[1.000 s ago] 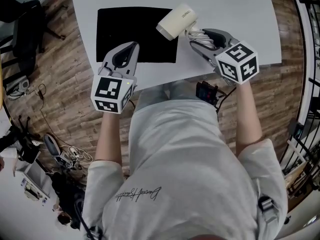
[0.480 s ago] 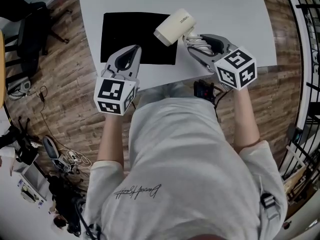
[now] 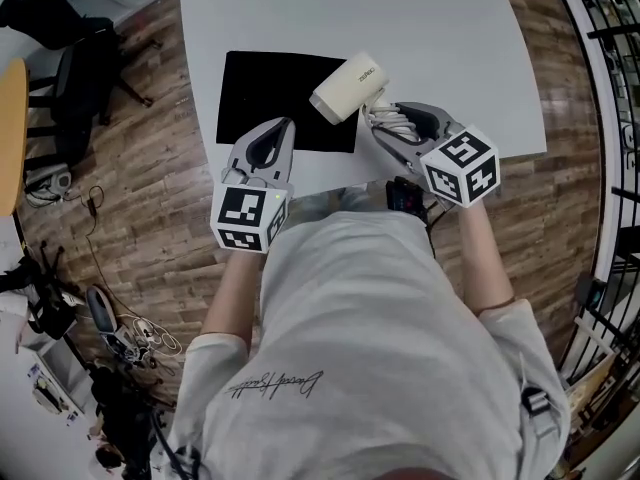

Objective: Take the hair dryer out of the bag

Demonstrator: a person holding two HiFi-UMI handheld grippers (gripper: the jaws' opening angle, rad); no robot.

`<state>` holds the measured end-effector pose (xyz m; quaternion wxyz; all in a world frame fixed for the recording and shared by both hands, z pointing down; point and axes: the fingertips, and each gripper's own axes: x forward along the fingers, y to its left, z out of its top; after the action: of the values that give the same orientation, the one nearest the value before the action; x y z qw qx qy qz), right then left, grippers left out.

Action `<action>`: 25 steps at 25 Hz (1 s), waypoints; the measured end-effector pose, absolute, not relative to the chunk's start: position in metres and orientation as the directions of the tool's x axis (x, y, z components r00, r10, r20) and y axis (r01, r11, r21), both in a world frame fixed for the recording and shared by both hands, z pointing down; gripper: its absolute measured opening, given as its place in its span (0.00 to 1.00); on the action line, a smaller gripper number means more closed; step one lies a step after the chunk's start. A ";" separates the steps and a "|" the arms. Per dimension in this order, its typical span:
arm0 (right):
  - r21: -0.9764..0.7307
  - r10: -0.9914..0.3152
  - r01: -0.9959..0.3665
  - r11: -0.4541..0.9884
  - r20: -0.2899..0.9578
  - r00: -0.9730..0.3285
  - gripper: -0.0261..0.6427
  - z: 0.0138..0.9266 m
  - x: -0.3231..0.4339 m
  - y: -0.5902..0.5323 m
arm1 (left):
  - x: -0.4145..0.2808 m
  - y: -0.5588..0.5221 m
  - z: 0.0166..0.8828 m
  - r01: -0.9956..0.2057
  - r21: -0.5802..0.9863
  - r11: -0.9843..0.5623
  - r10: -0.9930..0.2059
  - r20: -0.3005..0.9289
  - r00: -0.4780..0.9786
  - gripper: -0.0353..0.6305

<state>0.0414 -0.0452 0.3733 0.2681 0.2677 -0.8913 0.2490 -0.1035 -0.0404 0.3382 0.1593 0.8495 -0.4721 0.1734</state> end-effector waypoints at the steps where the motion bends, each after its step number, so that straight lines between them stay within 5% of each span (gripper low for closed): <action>1: -0.300 -0.347 -0.611 0.732 0.608 -0.714 0.41 0.371 0.040 -0.045 | -0.103 -0.040 0.337 -0.859 0.106 -0.502 -0.749 0.443 0.492 0.07; 25: -0.338 -0.361 -0.586 0.736 0.537 -0.763 0.40 0.350 0.025 -0.046 | -0.116 -0.052 0.311 -0.890 0.079 -0.450 -0.807 0.391 0.443 0.07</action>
<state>0.0246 -0.0460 0.3497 0.2241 0.2617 -0.9044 0.2517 -0.1157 -0.0523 0.3115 0.1381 0.8380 -0.5060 0.1502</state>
